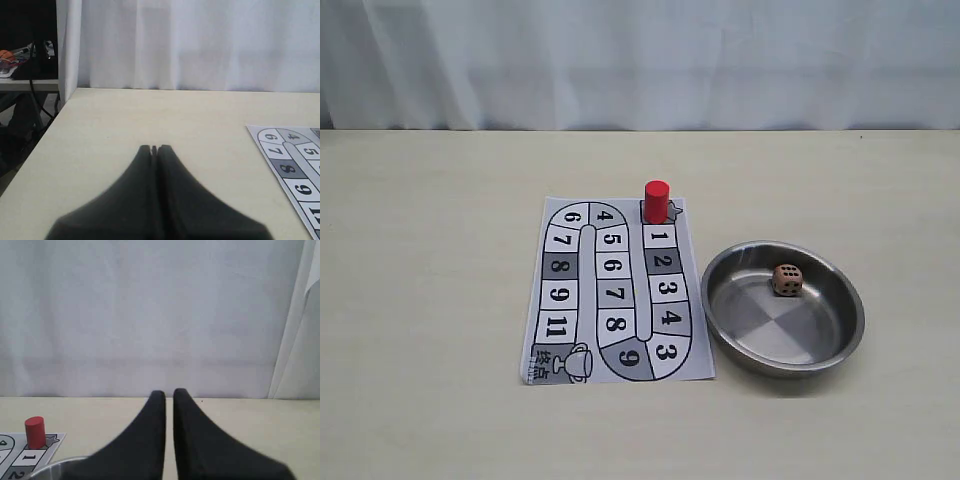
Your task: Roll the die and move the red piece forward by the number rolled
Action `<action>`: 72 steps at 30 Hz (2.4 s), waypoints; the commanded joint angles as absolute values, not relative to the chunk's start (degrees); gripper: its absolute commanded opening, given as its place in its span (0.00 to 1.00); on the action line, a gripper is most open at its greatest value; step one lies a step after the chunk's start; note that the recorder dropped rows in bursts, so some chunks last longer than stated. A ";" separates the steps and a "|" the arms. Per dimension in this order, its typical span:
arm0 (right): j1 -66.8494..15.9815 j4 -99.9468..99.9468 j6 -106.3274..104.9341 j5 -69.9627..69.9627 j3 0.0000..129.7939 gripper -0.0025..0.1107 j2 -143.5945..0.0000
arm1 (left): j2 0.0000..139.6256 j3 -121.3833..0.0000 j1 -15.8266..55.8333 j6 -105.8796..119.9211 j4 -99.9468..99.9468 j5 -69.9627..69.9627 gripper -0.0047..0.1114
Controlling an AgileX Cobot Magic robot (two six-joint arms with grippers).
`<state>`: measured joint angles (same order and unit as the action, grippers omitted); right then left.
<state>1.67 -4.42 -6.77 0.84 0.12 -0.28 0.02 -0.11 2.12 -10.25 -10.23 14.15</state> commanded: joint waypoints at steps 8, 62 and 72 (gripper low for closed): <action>1.80 -4.28 -6.64 3.16 0.00 0.07 0.00 | 0.00 0.00 2.66 -10.40 -10.02 13.40 0.04; -10.93 -6.29 -5.37 -42.59 57.75 0.60 -75.25 | 0.00 0.00 2.66 -10.40 -10.02 13.40 0.04; -16.17 -3.79 1.11 -35.34 58.62 0.60 -87.31 | 0.00 0.00 2.66 -10.40 -10.02 13.40 0.04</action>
<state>-15.89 -4.45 0.43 -37.68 58.10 -84.93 0.02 -0.11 2.12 -10.24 -10.23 14.15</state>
